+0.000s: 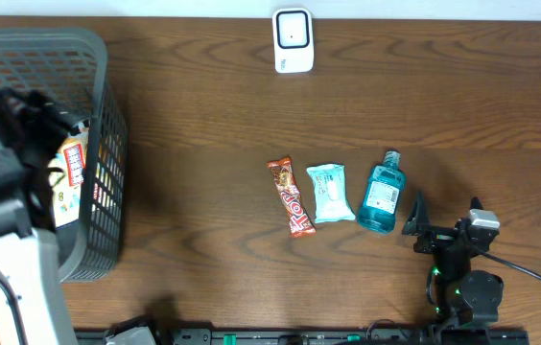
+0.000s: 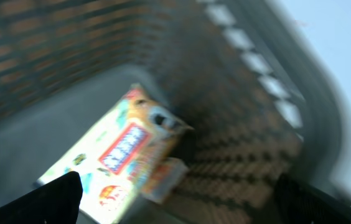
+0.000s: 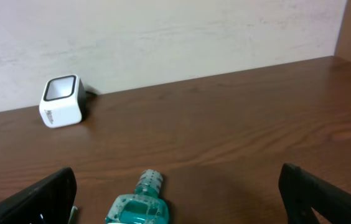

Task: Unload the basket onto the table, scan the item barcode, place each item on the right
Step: 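Reach the left gripper into the basket and grasp the yellow snack bag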

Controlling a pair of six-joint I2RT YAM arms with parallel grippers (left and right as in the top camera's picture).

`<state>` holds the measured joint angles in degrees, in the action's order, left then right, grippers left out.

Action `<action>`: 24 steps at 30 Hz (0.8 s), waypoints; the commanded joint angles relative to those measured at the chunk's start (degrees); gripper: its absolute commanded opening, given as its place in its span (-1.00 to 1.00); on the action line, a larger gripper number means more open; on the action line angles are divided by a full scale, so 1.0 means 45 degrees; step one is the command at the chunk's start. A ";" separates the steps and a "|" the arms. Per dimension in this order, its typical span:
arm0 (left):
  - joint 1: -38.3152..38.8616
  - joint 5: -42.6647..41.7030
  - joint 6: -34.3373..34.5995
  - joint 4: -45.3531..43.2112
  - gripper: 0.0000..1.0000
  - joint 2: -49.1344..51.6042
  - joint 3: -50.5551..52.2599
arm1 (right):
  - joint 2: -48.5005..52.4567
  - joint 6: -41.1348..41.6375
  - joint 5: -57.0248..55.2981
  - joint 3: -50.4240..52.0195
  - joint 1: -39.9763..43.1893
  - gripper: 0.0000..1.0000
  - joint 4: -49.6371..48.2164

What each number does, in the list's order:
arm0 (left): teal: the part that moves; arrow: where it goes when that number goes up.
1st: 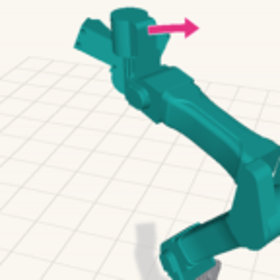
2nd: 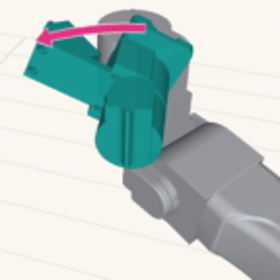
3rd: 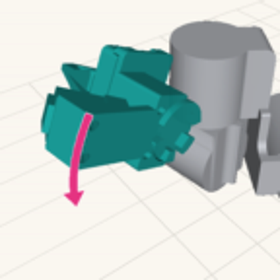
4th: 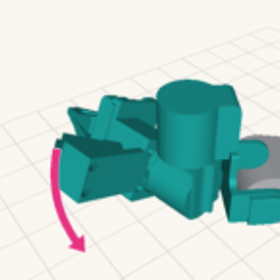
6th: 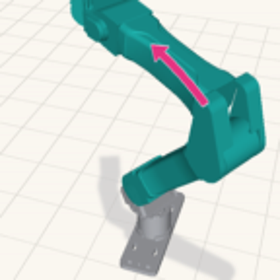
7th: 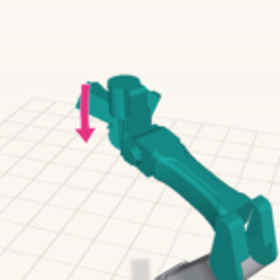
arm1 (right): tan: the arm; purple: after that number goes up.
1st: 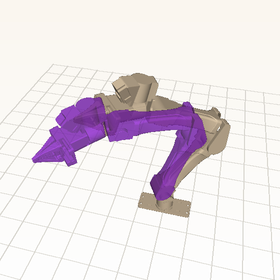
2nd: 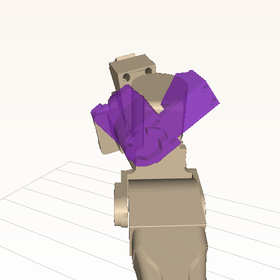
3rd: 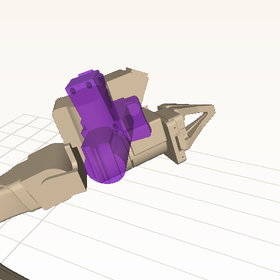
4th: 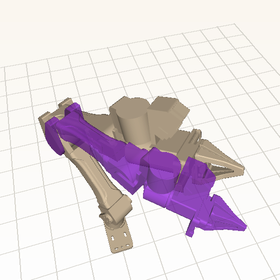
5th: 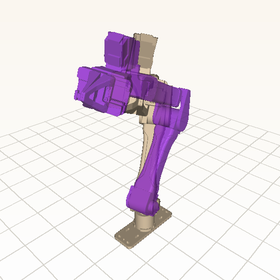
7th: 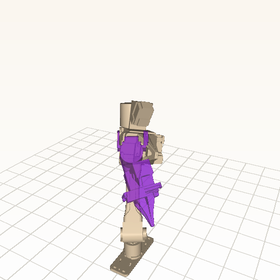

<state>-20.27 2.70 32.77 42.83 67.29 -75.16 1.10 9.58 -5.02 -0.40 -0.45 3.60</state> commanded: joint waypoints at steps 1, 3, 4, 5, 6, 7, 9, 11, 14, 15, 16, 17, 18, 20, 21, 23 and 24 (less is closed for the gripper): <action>-0.1457 -0.0874 0.0996 0.0083 0.98 0.1297 -0.0015 | -0.0005 -0.0146 -0.0194 0.0019 -0.0068 0.99 0.0024; -0.1710 -0.0743 0.0175 -0.0121 0.96 0.1962 0.0019 | -0.0005 -0.0146 -0.0194 0.0019 -0.0068 0.99 0.0019; -0.1768 -0.0743 -0.1020 -0.0593 0.96 0.2642 0.0151 | -0.0005 -0.0146 -0.0189 0.0019 -0.0068 0.99 0.0024; -0.1768 -0.0743 -0.1525 -0.0782 0.96 0.2992 0.0233 | -0.0005 -0.0146 -0.0189 0.0019 -0.0068 0.99 0.0019; -0.1768 -0.0743 -0.1768 -0.0884 0.96 0.3288 0.0282 | -0.0005 -0.0146 -0.0194 0.0019 -0.0068 0.99 0.0019; -0.1768 -0.0753 -0.1933 -0.0971 0.96 0.3594 0.0340 | -0.0005 -0.0146 -0.0189 0.0019 -0.0068 0.99 0.0024; -0.1768 -0.0753 -0.2317 -0.1069 0.96 0.4279 0.0369 | -0.0005 -0.0146 -0.0194 0.0019 -0.0068 0.98 0.0024; -0.1763 -0.0753 -0.2919 -0.1161 0.96 0.4862 0.0369 | -0.0005 -0.0146 -0.0194 0.0019 -0.0068 0.98 0.0024; -0.1768 -0.0753 -0.4231 -0.1190 0.96 0.5790 0.0369 | -0.0005 -0.0146 -0.0189 0.0019 -0.0068 0.98 0.0024; -0.1768 -0.0753 -0.4551 -0.1146 0.96 0.6047 0.0369 | -0.0005 -0.0146 -0.0194 0.0019 -0.0068 0.99 0.0024; -0.1768 -0.0767 -0.4896 -0.1049 0.96 0.6329 0.0374 | -0.0005 -0.0146 -0.0189 0.0019 -0.0068 0.99 0.0019; -0.1768 -0.0860 -0.5144 -0.0996 0.96 0.6533 0.0379 | -0.0005 -0.0146 -0.0189 0.0019 -0.0068 0.99 0.0024; -0.1763 -0.0981 -0.5353 -0.0967 0.96 0.6742 0.0379 | -0.0005 -0.0146 -0.0194 0.0019 -0.0068 0.98 0.0019; -0.1763 -0.1797 -0.6198 -0.0986 0.96 0.7121 0.0379 | -0.0005 -0.0146 -0.0194 0.0019 -0.0068 0.99 0.0019; -0.1763 -0.2225 -0.6688 -0.1020 0.96 0.7291 0.0379 | -0.0005 -0.0146 -0.0194 0.0019 -0.0068 0.98 0.0024; -0.1763 -0.2497 -0.7388 -0.1098 0.96 0.7553 0.0379 | -0.0005 -0.0146 -0.0194 0.0019 -0.0068 0.98 0.0024; -0.1763 -0.2453 -0.7747 -0.1156 0.96 0.7713 0.0379 | -0.0005 -0.0146 -0.0194 0.0019 -0.0068 0.98 0.0024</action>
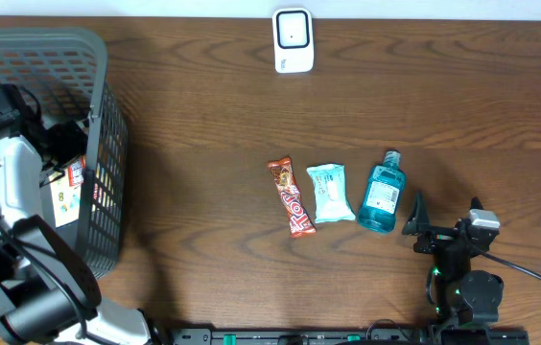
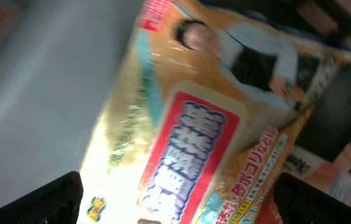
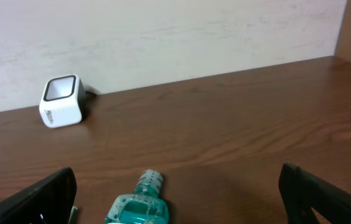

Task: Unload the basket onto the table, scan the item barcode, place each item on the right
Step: 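Reach the left gripper into the basket and grasp the yellow snack bag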

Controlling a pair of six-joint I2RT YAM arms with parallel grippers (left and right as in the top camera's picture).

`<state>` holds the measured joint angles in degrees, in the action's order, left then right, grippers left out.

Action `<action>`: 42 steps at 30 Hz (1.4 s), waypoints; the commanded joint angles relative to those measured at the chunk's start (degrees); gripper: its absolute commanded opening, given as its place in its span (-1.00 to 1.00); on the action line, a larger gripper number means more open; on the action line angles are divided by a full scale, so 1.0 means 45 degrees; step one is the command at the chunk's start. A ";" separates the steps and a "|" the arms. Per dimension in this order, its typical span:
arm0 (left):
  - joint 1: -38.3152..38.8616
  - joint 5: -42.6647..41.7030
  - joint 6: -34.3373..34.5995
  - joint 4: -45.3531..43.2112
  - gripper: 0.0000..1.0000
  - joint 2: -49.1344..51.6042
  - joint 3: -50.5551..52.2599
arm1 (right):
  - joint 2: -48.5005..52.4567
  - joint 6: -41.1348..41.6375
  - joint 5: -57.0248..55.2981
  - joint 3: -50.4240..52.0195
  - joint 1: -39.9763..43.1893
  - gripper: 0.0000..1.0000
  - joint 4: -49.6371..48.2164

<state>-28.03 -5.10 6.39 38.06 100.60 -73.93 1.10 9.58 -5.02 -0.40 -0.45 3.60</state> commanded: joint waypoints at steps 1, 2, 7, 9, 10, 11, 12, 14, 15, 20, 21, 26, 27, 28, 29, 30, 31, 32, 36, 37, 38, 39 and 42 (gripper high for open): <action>-0.0039 -0.0724 -0.2263 -0.0102 0.96 0.0461 0.0107 | -0.0005 -0.0146 -0.0194 0.0019 -0.0068 0.98 0.0024; -0.0039 -0.0724 -0.2618 -0.0097 0.96 0.0573 0.0107 | -0.0005 -0.0146 -0.0189 0.0019 -0.0068 0.99 0.0019; -0.0039 -0.0714 -0.3925 -0.0092 0.97 0.1171 0.0121 | -0.0005 -0.0146 -0.0189 0.0019 -0.0068 0.98 0.0024; -0.0039 -0.0719 -0.4056 -0.0102 0.97 0.1423 0.0121 | -0.0005 -0.0146 -0.0194 0.0019 -0.0068 0.99 0.0019; -0.0039 -0.0724 -0.4187 -0.0107 0.97 0.1593 0.0121 | -0.0005 -0.0146 -0.0194 0.0019 -0.0068 0.99 0.0024; -0.0039 -0.0714 -0.4289 -0.0126 0.97 0.1724 0.0121 | -0.0005 -0.0146 -0.0189 0.0019 -0.0068 0.99 0.0019; -0.0039 -0.0719 -0.4391 -0.0189 0.97 0.2011 0.0126 | -0.0005 -0.0146 -0.0194 0.0019 -0.0068 0.99 0.0019; -0.0039 -0.0714 -0.4425 -0.0243 0.97 0.2302 0.0126 | -0.0005 -0.0146 -0.0194 0.0019 -0.0068 0.99 0.0019; -0.0044 -0.0665 -0.4425 -0.0253 0.97 0.2453 0.0131 | -0.0005 -0.0146 -0.0194 0.0019 -0.0068 0.99 0.0024; -0.0044 0.0952 -0.4415 -0.0291 0.97 0.3191 0.0131 | -0.0005 -0.0146 -0.0194 0.0019 -0.0068 0.99 0.0019; -0.0044 0.1156 -0.4420 -0.0291 0.97 0.3332 0.0131 | -0.0005 -0.0146 -0.0194 0.0019 -0.0068 0.98 0.0024; -0.0044 0.1263 -0.4410 -0.0282 0.50 0.3507 0.0131 | -0.0005 -0.0146 -0.0189 0.0019 -0.0068 0.98 0.0024; -0.0044 0.1268 -0.4410 -0.0291 0.30 0.3507 0.0126 | -0.0005 -0.0146 -0.0194 0.0019 -0.0068 0.99 0.0019; -0.0044 0.1282 -0.4410 -0.0296 0.10 0.3507 0.0102 | -0.0005 -0.0146 -0.0194 0.0019 -0.0068 0.98 0.0024; -0.0044 0.1297 -0.4410 -0.0287 -0.15 0.3507 0.0068 | -0.0005 -0.0146 -0.0194 0.0019 -0.0068 0.99 0.0024; -0.0044 0.1297 -0.4410 -0.0257 -0.42 0.3502 -0.0005 | -0.0005 -0.0146 -0.0189 0.0019 -0.0068 0.98 0.0019; -0.0044 0.1297 -0.4347 -0.0204 -0.63 0.3478 -0.0092 | -0.0005 -0.0146 -0.0189 0.0019 -0.0068 0.99 0.0019; -0.0044 0.1292 -0.4231 -0.0151 -0.85 0.3444 -0.0194 | -0.0005 -0.0146 -0.0194 0.0019 -0.0068 0.98 0.0024; -0.0044 0.1292 -0.3385 -0.0039 -0.85 0.2861 -0.0593 | -0.0005 -0.0146 -0.0189 0.0019 -0.0068 0.99 0.0019; -0.0044 0.1292 -0.3186 -0.0039 -0.86 0.2633 -0.0699 | -0.0005 -0.0146 -0.0194 0.0019 -0.0068 0.99 0.0024; -0.0044 0.1292 -0.2909 -0.0039 -0.86 0.2327 -0.0860 | -0.0005 -0.0146 -0.0189 0.0019 -0.0068 0.98 0.0024; -0.0044 0.1292 -0.2623 -0.0039 -0.86 0.2040 -0.0996 | -0.0005 -0.0146 -0.0189 0.0019 -0.0068 0.98 0.0024; -0.0044 0.1287 -0.1729 -0.0068 -0.86 0.0801 -0.1355 | -0.0005 -0.0146 -0.0194 0.0019 -0.0068 0.99 0.0019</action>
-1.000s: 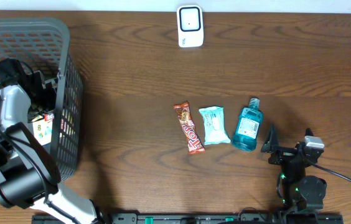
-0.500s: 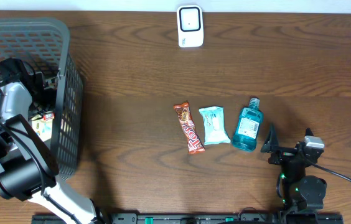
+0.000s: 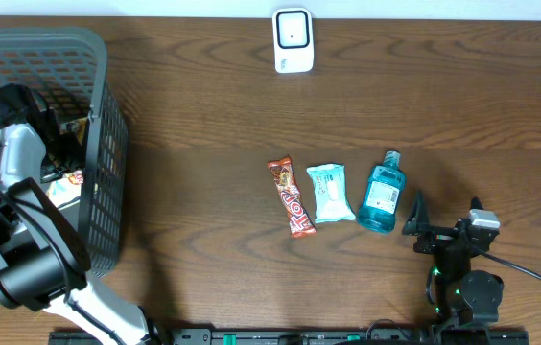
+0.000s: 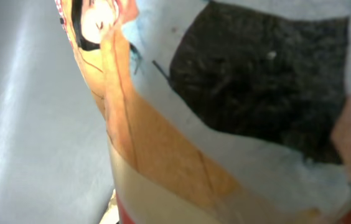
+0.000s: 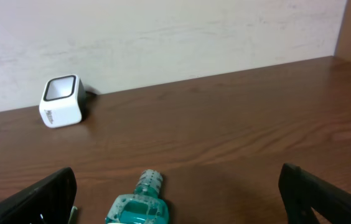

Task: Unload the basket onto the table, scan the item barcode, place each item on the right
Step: 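Reach the left gripper into the basket and grasp the yellow snack bag, then lift the yellow snack bag out toward the table center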

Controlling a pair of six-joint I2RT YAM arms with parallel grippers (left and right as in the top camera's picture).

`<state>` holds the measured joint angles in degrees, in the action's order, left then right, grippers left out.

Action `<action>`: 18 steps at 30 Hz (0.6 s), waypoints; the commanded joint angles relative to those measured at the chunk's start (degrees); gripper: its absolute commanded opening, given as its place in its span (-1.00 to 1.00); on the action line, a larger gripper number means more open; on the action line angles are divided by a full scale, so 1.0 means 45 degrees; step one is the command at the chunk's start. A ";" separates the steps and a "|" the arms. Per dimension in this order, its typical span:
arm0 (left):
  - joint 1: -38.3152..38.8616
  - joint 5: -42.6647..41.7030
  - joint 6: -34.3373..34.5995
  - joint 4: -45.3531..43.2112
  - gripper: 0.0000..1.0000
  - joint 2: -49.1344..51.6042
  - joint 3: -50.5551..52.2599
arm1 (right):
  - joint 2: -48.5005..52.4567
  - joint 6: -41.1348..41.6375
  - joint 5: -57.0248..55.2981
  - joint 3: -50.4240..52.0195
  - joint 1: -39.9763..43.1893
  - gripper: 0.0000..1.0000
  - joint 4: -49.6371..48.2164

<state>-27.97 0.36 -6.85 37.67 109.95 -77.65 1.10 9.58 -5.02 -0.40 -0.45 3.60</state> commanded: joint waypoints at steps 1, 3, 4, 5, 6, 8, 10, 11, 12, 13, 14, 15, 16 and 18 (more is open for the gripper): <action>-0.0058 0.0078 0.1535 -0.0029 -0.86 -0.1802 -0.0607 | -0.0005 -0.0146 -0.0194 0.0019 -0.0068 0.99 0.0024; -0.0058 0.0073 0.2399 -0.0155 -0.86 -0.2866 -0.0636 | -0.0005 -0.0146 -0.0189 0.0019 -0.0068 0.99 0.0024; -0.0058 0.0073 0.2905 -0.0151 -0.86 -0.3405 -0.0636 | -0.0005 -0.0146 -0.0189 0.0019 -0.0068 0.99 0.0019; -0.0058 0.0073 0.3633 -0.0146 -0.86 -0.4017 -0.0636 | -0.0005 -0.0146 -0.0194 0.0019 -0.0068 0.99 0.0024; -0.0058 0.0063 0.4415 -0.0146 -0.86 -0.4600 -0.0636 | -0.0005 -0.0146 -0.0194 0.0019 -0.0068 0.99 0.0019; -0.0058 0.0029 0.6037 -0.0146 -0.86 -0.5688 -0.0636 | -0.0005 -0.0146 -0.0189 0.0019 -0.0068 0.99 0.0019; -0.0053 -0.0287 0.7475 -0.0151 -0.86 -0.6858 -0.0636 | -0.0005 -0.0146 -0.0194 0.0019 -0.0068 0.99 0.0024; -0.0053 -0.0515 0.7961 -0.0160 -0.85 -0.7363 -0.0636 | -0.0005 -0.0146 -0.0189 0.0019 -0.0068 0.99 0.0019; -0.0053 -0.0855 0.8461 -0.0209 -0.85 -0.7936 -0.0636 | -0.0005 -0.0146 -0.0189 0.0019 -0.0068 0.98 0.0024; -0.0053 -0.1175 0.8786 -0.0282 -0.86 -0.8374 -0.0636 | -0.0005 -0.0146 -0.0194 0.0019 -0.0068 0.98 0.0019; -0.0044 -0.1729 0.9068 -0.0393 -0.86 -0.8874 -0.0636 | -0.0005 -0.0146 -0.0194 0.0019 -0.0068 0.99 0.0019; -0.0024 -0.2545 0.9170 -0.0539 -0.86 -0.9345 -0.0631 | -0.0005 -0.0146 -0.0189 0.0019 -0.0068 0.98 0.0024; 0.0044 -0.3332 0.9165 -0.0714 -0.86 -0.9704 -0.0631 | -0.0005 -0.0146 -0.0189 0.0019 -0.0068 0.99 0.0019; 0.0563 -0.5561 0.9117 -0.1146 -0.86 -1.0433 -0.0631 | -0.0005 -0.0146 -0.0189 0.0019 -0.0068 0.99 0.0019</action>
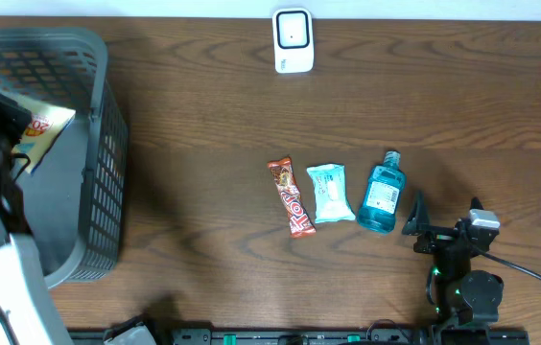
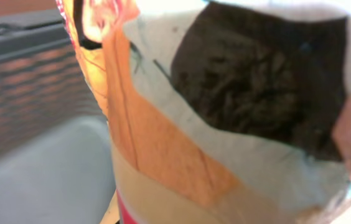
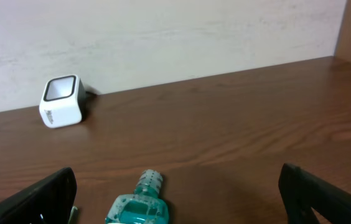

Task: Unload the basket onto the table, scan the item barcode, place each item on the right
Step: 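Lift the yellow snack bag out toward the table center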

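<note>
My left gripper (image 1: 13,134) is raised above the grey mesh basket (image 1: 103,144) and shut on an orange and yellow snack packet (image 1: 42,125). In the left wrist view that packet (image 2: 225,124) fills the frame and hides the fingers, with the basket wall (image 2: 20,62) below it. The white barcode scanner (image 1: 293,40) stands at the far edge of the table, also seen in the right wrist view (image 3: 60,101). My right gripper (image 1: 443,222) rests open near the front right, beside a blue bottle (image 1: 382,192).
On the table's middle lie a red candy bar (image 1: 290,196), a pale teal packet (image 1: 330,193) and the blue bottle (image 3: 139,202), side by side. The basket takes up the left edge. A pale wall (image 3: 163,37) rises behind the scanner.
My left gripper was down inside the basket, pressed on the packet. Now it is high above the basket with the packet in its grip. The right arm has not moved.
My left gripper first hung open over the basket with the packet lying on its floor. It then sat close over the packet, then was down on it. Now the packet is held clear of the basket. The table items and right arm stayed put.
</note>
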Controlling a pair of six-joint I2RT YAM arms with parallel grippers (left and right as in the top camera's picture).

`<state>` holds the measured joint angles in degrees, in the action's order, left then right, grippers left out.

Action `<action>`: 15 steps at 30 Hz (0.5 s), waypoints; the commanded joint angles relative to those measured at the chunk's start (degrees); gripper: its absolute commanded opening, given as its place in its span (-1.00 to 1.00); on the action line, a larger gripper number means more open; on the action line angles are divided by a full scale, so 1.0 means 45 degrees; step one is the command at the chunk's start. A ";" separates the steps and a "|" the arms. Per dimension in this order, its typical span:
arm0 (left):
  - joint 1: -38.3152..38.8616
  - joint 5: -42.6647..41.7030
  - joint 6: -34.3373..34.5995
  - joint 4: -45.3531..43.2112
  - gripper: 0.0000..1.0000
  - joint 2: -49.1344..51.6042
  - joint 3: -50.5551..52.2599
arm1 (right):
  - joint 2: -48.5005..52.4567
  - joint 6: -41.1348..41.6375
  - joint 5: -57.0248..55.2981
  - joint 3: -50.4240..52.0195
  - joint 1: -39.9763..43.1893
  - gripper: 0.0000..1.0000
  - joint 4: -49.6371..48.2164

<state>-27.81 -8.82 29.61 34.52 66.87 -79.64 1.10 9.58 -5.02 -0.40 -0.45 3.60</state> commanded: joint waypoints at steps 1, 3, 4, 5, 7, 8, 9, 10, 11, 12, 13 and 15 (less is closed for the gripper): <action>0.0879 -0.4299 0.0806 -0.0515 -0.86 -0.1035 -0.0189 | -0.0005 -0.0146 -0.0189 0.0019 -0.0068 0.98 0.0019; 0.1705 -0.5314 0.0316 -0.0442 -0.86 -0.1185 -0.0189 | -0.0005 -0.0146 -0.0194 0.0019 -0.0068 0.99 0.0019; 0.2322 -0.5780 -0.0194 -0.0272 -0.86 -0.1190 -0.0189 | -0.0005 -0.0146 -0.0189 0.0019 -0.0068 0.99 0.0019; 0.2905 -0.5950 -0.0627 -0.0044 -0.86 -0.1161 -0.0175 | -0.0005 -0.0146 -0.0189 0.0019 -0.0068 0.98 0.0019; 0.4216 -0.5901 -0.1593 0.0447 -0.85 -0.1059 -0.0049 | -0.0005 -0.0146 -0.0194 0.0019 -0.0068 0.99 0.0019; 0.4998 -0.5892 -0.2239 0.0665 -0.86 -0.0971 0.0087 | -0.0005 -0.0146 -0.0194 0.0019 -0.0068 0.99 0.0019; 0.5746 -0.5867 -0.2807 0.0884 -0.85 -0.0855 0.0277 | -0.0005 -0.0146 -0.0189 0.0019 -0.0068 0.99 0.0019; 0.6353 -0.5625 -0.3075 0.1044 -0.86 -0.0714 0.0466 | -0.0005 -0.0146 -0.0194 0.0019 -0.0068 0.99 0.0024; 0.7033 -0.5008 -0.3143 0.1239 -0.86 -0.0515 0.0690 | -0.0005 -0.0146 -0.0194 0.0019 -0.0068 0.99 0.0019; 0.7490 -0.4425 -0.3143 0.1375 -0.86 -0.0340 0.0845 | -0.0005 -0.0146 -0.0189 0.0019 -0.0068 0.98 0.0019; 0.8038 -0.3623 -0.3138 0.1549 -0.85 -0.0087 0.1044 | -0.0005 -0.0146 -0.0189 0.0019 -0.0068 0.99 0.0024; 0.9005 -0.2123 -0.3084 0.1705 -0.86 0.0505 0.1481 | -0.0005 -0.0146 -0.0194 0.0019 -0.0068 0.99 0.0024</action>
<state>7.81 -28.05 19.07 41.71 65.95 -75.57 1.10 9.58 -4.99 -0.40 -0.45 3.60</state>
